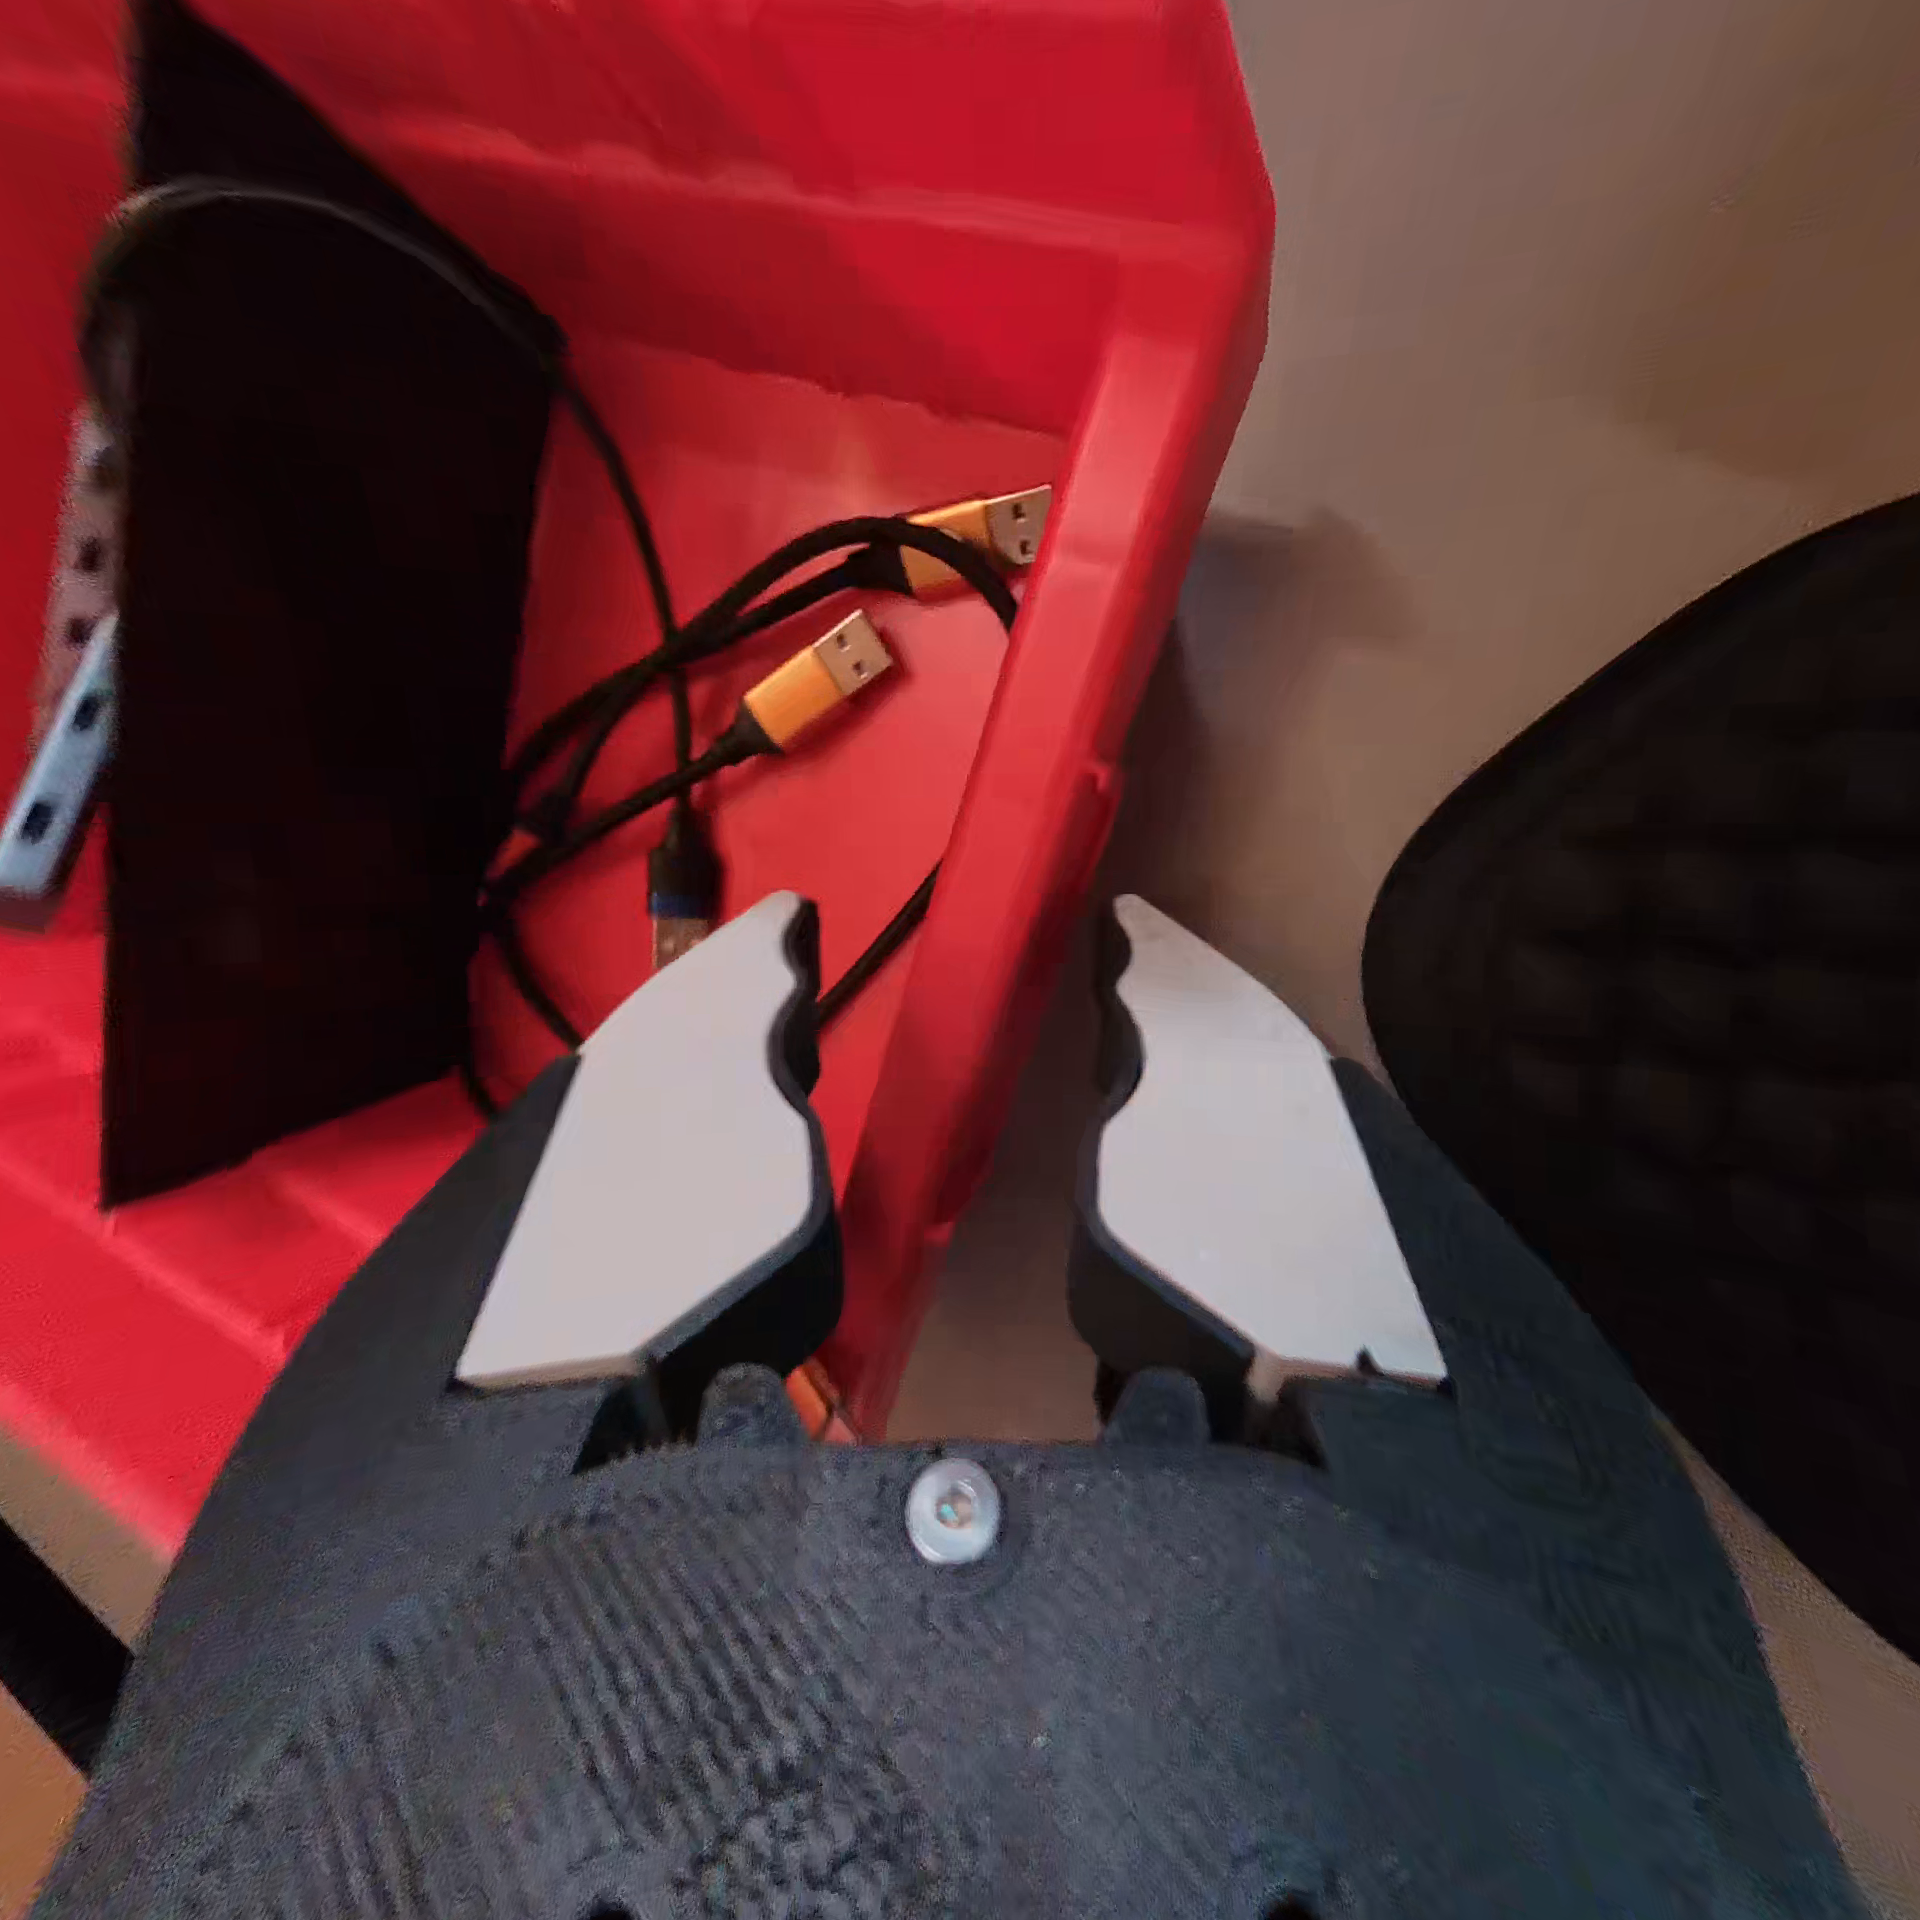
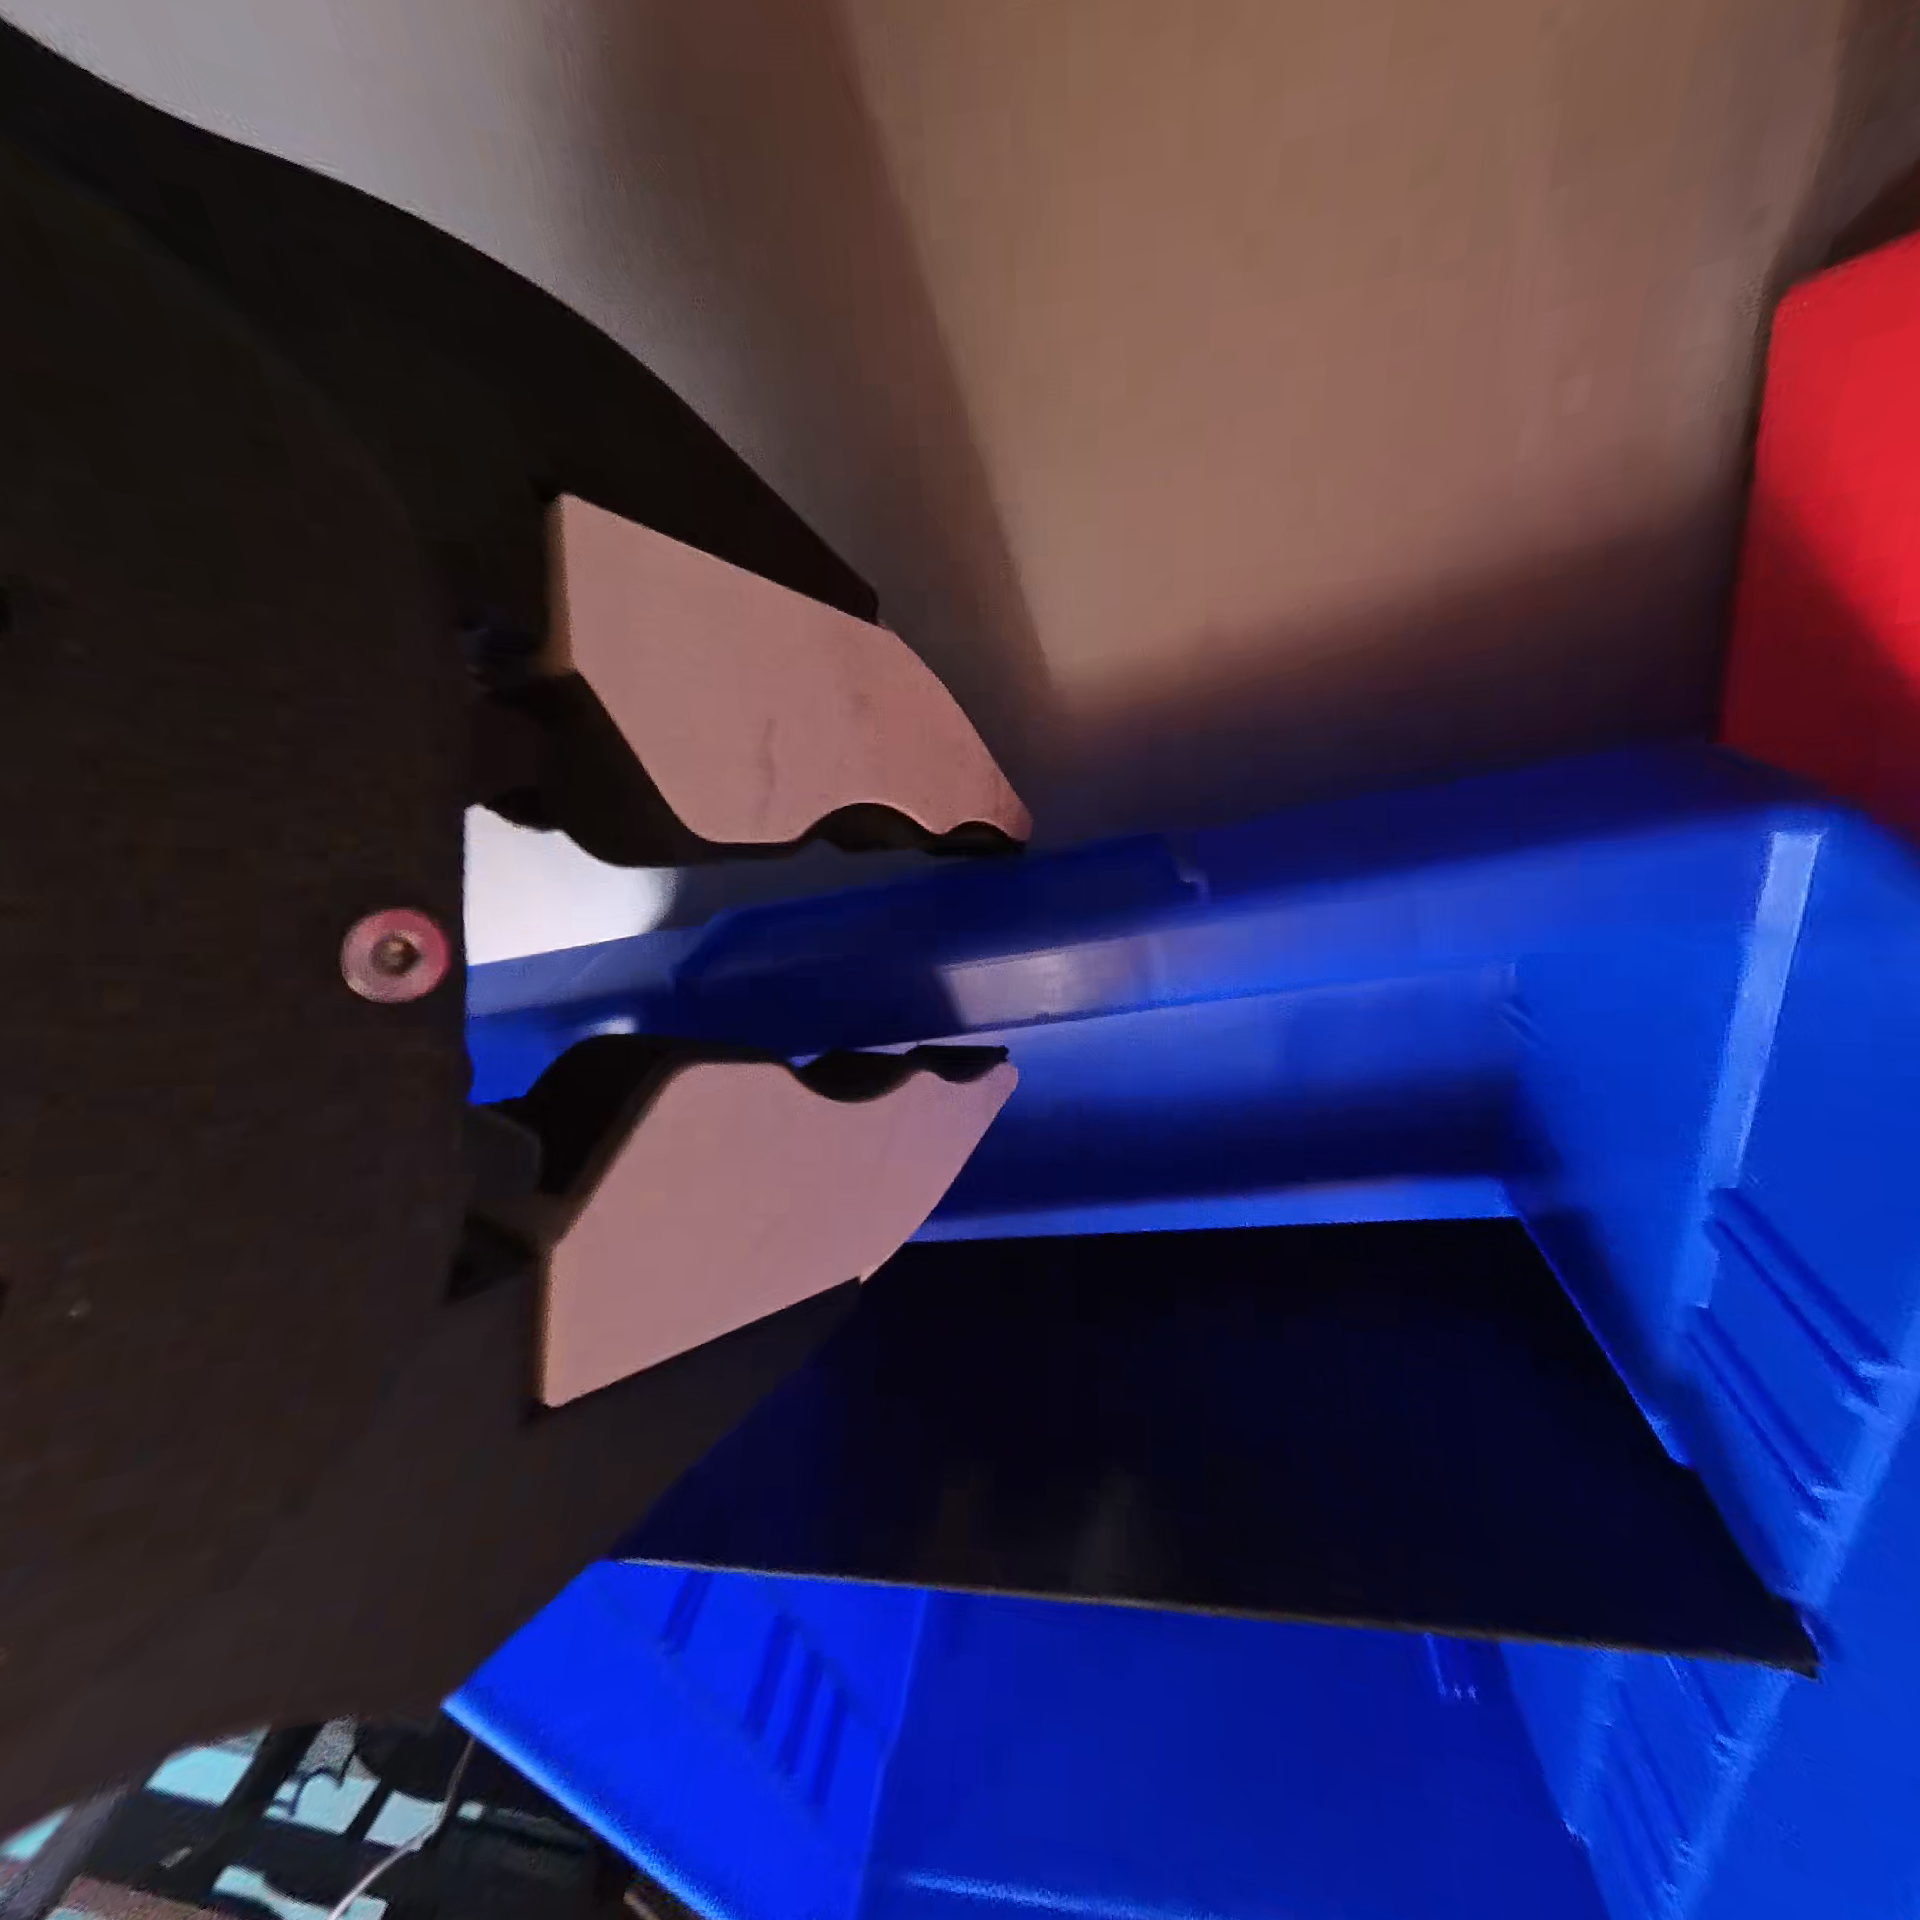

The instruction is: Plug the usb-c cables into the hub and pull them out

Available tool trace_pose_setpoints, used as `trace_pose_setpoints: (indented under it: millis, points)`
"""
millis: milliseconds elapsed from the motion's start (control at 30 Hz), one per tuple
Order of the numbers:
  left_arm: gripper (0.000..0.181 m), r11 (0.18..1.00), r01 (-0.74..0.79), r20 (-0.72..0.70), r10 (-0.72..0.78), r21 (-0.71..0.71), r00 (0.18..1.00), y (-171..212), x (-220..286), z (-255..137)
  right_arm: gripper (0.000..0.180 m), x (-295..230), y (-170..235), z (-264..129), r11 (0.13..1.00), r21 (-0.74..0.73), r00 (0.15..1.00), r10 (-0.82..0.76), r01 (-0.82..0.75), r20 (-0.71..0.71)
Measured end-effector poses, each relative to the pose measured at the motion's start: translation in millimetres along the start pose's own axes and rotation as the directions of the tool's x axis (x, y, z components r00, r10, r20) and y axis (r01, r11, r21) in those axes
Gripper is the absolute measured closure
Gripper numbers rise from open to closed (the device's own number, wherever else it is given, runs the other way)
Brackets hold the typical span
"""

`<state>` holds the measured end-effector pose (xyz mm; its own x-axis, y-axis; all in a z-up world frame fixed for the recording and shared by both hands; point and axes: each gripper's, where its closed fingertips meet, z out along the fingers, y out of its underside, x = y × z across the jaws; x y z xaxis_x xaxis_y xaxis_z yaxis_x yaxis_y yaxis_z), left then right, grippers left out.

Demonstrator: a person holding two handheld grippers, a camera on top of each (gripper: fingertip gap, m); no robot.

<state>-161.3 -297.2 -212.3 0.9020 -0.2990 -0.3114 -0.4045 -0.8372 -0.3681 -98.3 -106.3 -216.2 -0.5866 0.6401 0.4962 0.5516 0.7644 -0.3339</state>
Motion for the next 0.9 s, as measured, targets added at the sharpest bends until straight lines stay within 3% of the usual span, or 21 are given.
trace_pose_setpoints:
  millis: [133,533,733,900]
  points:
    - [0.145,1.0,0.019,-0.085,-0.018,0.012,0.996,-14.6,4.4,14.8,0.147,-6.9,29.1,-22.6,0.998,-0.051,0.998,0.047,-0.049,-0.039]
    - [0.149,0.992,0.126,0.031,-0.126,0.019,0.992,-30.7,-29.9,33.8,0.145,-24.9,179.3,-93.7,0.956,-0.171,0.96,0.206,-0.239,-0.188]
    - [0.145,0.982,0.183,0.041,-0.185,0.041,0.982,-24.8,-55.1,40.4,0.144,-1.2,241.9,-105.5,0.904,-0.223,0.909,0.294,-0.365,-0.294]
    - [0.142,0.981,0.191,0.109,-0.194,0.039,0.975,-19.8,-77.6,44.0,0.144,25.7,271.1,-102.4,0.882,-0.226,0.872,0.313,-0.414,-0.377]
